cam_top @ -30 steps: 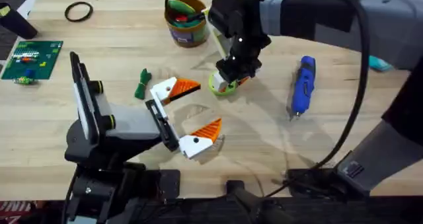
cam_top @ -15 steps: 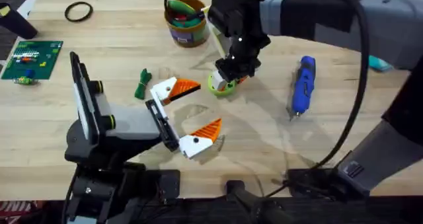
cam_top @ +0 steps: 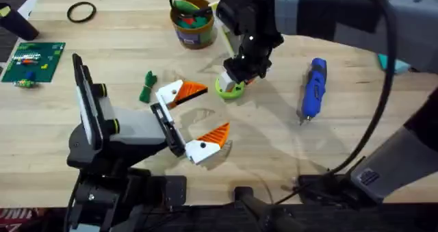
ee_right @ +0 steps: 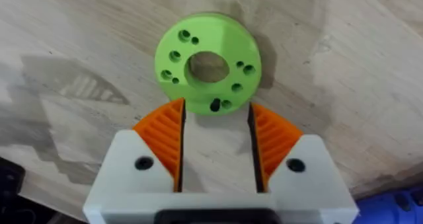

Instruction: Pick up the gripper from the table and insert it into the empty holder that is missing its gripper. Then pick up a screw, insert it into the mounting hole, and use the screwdriver to tighten it. Finally, clean up the table by picking up the vegetable and placing it into the bucket.

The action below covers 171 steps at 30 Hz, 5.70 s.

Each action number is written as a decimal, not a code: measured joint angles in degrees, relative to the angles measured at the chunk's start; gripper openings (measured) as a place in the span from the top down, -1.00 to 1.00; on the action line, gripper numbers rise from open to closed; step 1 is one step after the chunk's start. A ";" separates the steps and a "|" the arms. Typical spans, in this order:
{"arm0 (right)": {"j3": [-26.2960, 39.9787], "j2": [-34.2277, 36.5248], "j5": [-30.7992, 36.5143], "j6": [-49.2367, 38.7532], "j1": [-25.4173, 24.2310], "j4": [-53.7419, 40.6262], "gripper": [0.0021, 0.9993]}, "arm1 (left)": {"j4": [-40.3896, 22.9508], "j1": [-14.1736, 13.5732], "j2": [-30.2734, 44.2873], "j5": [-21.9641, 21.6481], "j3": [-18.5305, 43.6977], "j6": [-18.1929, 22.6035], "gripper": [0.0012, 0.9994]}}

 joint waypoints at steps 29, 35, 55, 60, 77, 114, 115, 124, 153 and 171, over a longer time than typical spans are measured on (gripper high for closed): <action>0.00 -0.20 0.00 0.00 0.00 0.46 -0.04 | -0.02 -0.02 0.02 -0.02 0.00 0.00 -0.96; 0.00 -0.20 0.00 0.00 0.00 0.24 -0.04 | 0.00 0.00 0.00 -0.02 0.00 0.00 -0.96; 0.00 1.26 0.00 -0.04 0.00 0.26 -0.04 | 0.00 -0.02 0.00 -0.02 0.00 0.02 -0.96; 0.00 1.26 0.00 -0.02 0.00 0.24 -0.04 | 0.00 -0.02 0.00 -0.02 0.00 0.00 -0.96; 0.00 1.26 0.00 -0.23 0.00 0.23 0.47 | 0.00 -0.02 0.00 -0.02 0.00 0.00 -0.96; 0.00 1.48 -0.02 -0.22 0.13 0.02 1.00 | 0.00 -0.01 0.00 -0.02 0.00 0.00 -0.96; 0.00 1.48 -0.01 -0.22 0.13 0.03 1.00 | 0.00 -0.01 0.00 -0.02 0.00 0.00 -0.96; 0.03 1.45 0.00 -0.22 0.13 -0.18 1.00 | 0.00 -0.01 0.01 -0.02 0.00 0.01 -0.96; 33.77 -0.81 0.00 -8.19 0.17 -23.69 1.00 | 0.00 -0.01 0.00 -0.03 0.00 -0.13 -0.96; 51.17 -0.81 0.00 -18.67 3.82 -33.23 1.00 | 0.00 -0.01 0.00 -0.03 0.00 -0.13 -0.96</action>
